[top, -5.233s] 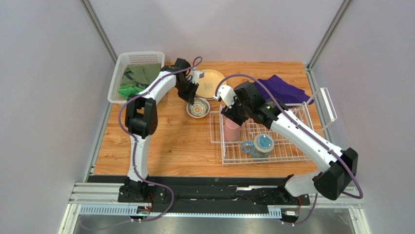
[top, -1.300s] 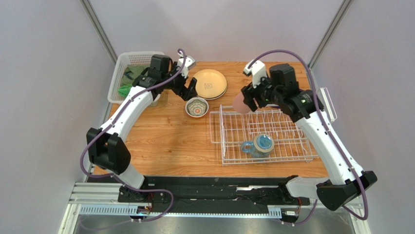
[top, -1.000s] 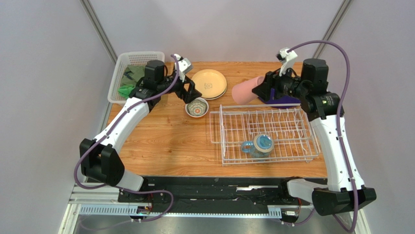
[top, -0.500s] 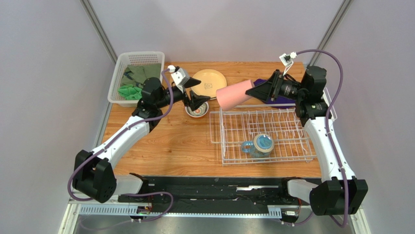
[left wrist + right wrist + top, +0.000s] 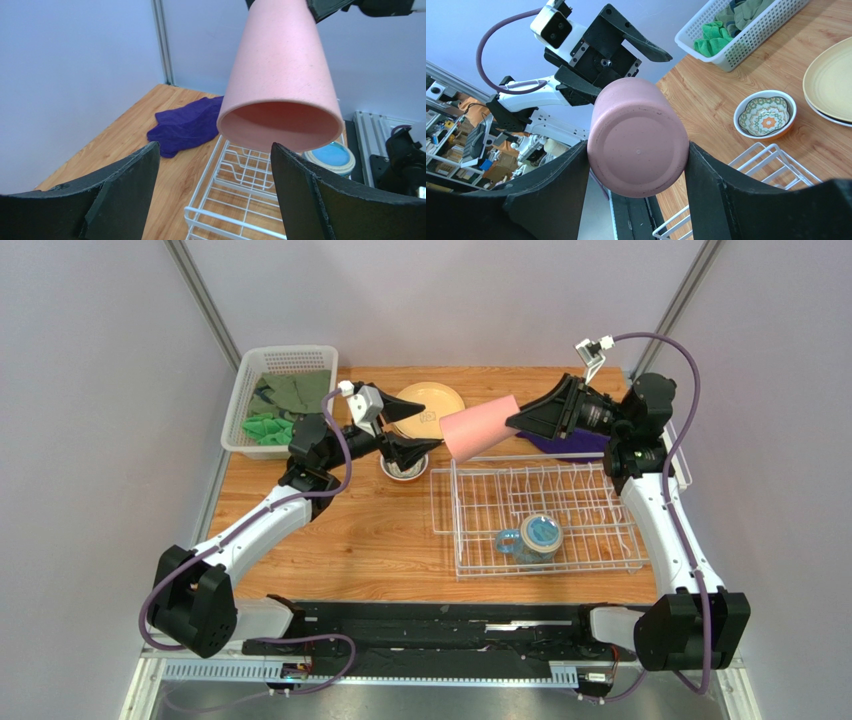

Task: Unload the mixed dishes from the dish rack
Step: Pick up the cup from the dish rack.

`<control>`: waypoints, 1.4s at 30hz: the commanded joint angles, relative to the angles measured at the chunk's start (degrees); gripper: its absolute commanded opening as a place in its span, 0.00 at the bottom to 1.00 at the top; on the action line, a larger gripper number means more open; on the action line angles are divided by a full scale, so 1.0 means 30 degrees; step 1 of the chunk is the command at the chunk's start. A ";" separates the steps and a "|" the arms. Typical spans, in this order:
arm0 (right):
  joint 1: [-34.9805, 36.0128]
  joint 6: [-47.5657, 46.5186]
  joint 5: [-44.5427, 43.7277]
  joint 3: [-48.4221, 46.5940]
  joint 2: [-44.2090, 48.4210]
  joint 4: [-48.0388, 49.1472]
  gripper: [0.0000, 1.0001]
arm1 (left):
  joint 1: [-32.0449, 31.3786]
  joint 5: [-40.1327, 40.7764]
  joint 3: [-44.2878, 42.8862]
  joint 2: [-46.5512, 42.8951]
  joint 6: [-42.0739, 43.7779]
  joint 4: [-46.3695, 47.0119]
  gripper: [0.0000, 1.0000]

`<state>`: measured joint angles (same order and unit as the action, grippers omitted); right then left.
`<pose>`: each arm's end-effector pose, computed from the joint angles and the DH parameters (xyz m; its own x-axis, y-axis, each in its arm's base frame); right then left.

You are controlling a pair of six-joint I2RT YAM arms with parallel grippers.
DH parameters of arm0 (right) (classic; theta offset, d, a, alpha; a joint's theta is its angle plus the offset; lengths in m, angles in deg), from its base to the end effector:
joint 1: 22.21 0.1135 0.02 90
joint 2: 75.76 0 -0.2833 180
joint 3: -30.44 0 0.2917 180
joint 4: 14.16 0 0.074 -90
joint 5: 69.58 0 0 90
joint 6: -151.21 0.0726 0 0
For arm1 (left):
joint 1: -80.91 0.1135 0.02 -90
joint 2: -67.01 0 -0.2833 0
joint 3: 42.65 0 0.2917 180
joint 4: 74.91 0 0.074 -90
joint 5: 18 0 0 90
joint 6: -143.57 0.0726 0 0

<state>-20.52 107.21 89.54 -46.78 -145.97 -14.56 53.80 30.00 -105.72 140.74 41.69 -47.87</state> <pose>0.3107 0.0770 0.4272 -0.5950 0.2389 -0.7674 -0.7345 0.2260 0.6398 0.2895 -0.2028 0.3676 0.0583 -0.2017 -0.9777 0.9423 0.3346 -0.0128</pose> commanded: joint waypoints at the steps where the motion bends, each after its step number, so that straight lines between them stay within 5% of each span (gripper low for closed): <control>1: -0.0096 0.1014 0.0484 0.0188 -0.0033 0.1686 0.11 | -0.0395 -0.0737 0.0045 -0.0174 -0.0815 0.1910 0.88; 19: 0.0958 0.0898 0.0807 0.0540 0.0143 0.1862 0.11 | -0.1186 -0.0502 -0.0306 0.1290 -0.1957 0.3434 0.66; 30: 0.1338 0.0138 0.0865 0.0599 0.0407 0.1101 0.13 | -0.1333 -0.1000 -0.0892 0.1906 -0.2543 0.3053 0.19; 34: 0.1428 -0.0946 0.1041 0.0453 0.0232 -0.0360 0.23 | -0.1363 -0.1118 -0.0922 0.1789 -0.2690 0.3024 0.00; 42: 0.1486 -0.2645 0.0574 0.0365 0.0231 -0.2354 0.60 | -0.1363 -0.1147 -0.0775 0.1146 -0.2574 0.2878 0.00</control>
<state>-17.13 104.74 91.96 -45.01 -146.17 -17.60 50.26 26.90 -106.16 146.14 34.37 -42.29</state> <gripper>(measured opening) 0.660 0.032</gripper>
